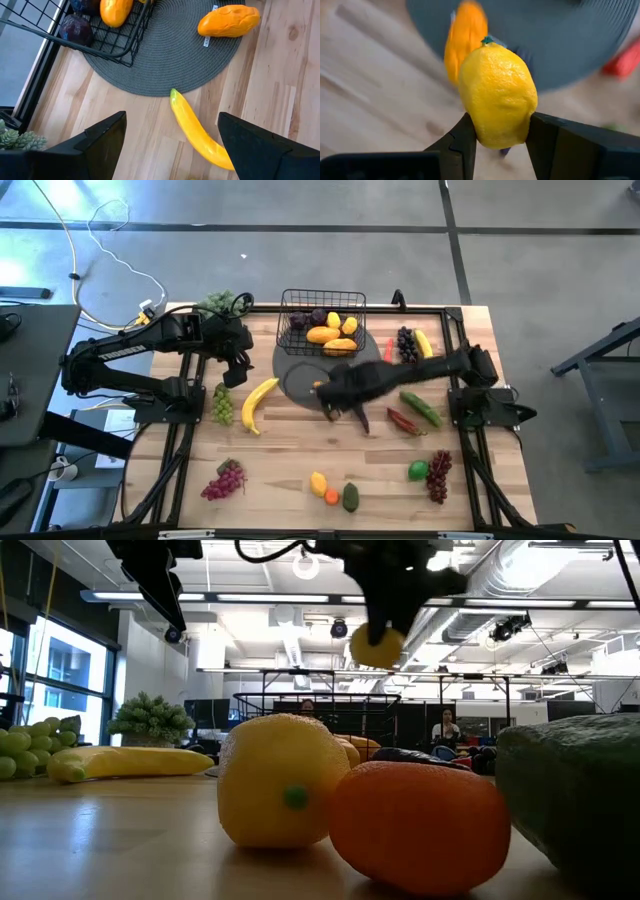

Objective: Build produce basket
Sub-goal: Put the lemon into the black wire basket

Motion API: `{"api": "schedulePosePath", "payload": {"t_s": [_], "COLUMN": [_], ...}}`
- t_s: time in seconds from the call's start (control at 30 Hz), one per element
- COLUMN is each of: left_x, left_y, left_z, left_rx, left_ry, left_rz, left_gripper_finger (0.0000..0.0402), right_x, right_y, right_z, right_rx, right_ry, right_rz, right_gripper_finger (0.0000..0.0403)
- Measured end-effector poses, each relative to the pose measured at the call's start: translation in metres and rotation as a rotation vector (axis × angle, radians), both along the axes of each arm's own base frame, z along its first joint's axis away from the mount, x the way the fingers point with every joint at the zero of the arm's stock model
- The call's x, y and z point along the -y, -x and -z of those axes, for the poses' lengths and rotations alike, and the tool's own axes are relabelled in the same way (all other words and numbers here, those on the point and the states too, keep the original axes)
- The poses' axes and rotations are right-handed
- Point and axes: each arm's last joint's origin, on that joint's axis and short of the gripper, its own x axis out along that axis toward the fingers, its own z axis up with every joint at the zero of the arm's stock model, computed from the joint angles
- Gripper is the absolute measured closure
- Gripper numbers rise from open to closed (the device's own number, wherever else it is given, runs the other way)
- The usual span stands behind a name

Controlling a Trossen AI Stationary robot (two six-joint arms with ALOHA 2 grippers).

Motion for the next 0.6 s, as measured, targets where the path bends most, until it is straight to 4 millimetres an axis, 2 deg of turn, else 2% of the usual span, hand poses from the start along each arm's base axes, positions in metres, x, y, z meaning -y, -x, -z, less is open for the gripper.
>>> {"api": "schedulePosePath", "payload": {"t_s": [0.3,0.6], "left_x": [0.000,-0.002], "left_y": [0.000,0.001], "left_z": [0.000,0.000], "left_rx": [0.012,0.007], "left_ry": [0.020,-0.011], "left_rz": [-0.037,-0.121], "left_gripper_finger": [0.0099,0.0099], "right_x": [0.092,0.177], "right_y": [-0.007,0.004], "right_z": [-0.027,-0.038], "right_rx": [0.002,0.019], "right_ry": [0.114,0.167], "right_rz": [-0.145,-0.235], "right_gripper_finger": [0.0296,0.0296]}}
